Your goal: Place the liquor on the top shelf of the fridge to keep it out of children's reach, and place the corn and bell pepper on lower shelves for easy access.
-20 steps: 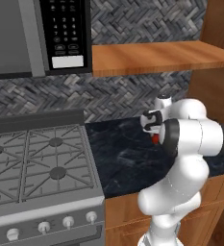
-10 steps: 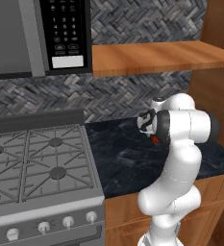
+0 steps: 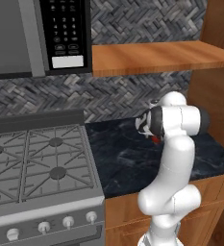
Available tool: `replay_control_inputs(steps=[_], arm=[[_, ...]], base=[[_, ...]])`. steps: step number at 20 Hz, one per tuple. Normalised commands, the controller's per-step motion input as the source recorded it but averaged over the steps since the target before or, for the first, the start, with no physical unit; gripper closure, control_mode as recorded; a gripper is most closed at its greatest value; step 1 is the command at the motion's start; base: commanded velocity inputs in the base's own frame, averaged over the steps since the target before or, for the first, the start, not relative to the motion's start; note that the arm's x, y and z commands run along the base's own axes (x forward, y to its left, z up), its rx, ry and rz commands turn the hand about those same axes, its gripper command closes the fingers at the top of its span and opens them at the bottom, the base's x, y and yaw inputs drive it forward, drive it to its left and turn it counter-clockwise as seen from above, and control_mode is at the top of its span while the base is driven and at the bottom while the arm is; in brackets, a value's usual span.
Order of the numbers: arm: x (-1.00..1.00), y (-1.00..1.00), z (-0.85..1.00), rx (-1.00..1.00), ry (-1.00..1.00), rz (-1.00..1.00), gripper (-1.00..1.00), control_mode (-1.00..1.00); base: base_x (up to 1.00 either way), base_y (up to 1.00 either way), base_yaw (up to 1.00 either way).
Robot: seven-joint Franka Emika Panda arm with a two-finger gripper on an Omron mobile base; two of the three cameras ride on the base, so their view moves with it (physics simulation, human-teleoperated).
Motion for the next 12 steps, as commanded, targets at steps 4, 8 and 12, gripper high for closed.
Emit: replay_control_inputs(steps=[4, 8, 12], arm=[[0.09, -0.27, -0.28, 0.0, 0.01, 0.0, -1.0, -1.0], [0.0, -0.26, -0.25, 0.0, 0.03, 0.0, -1.0, -1.0], [0.0, -0.13, -0.2, 0.0, 0.03, 0.0, -1.0, -1.0]], base=[[0.0, 0.0, 0.0], [0.0, 0.0, 0.0], [0.0, 0.0, 0.0]])
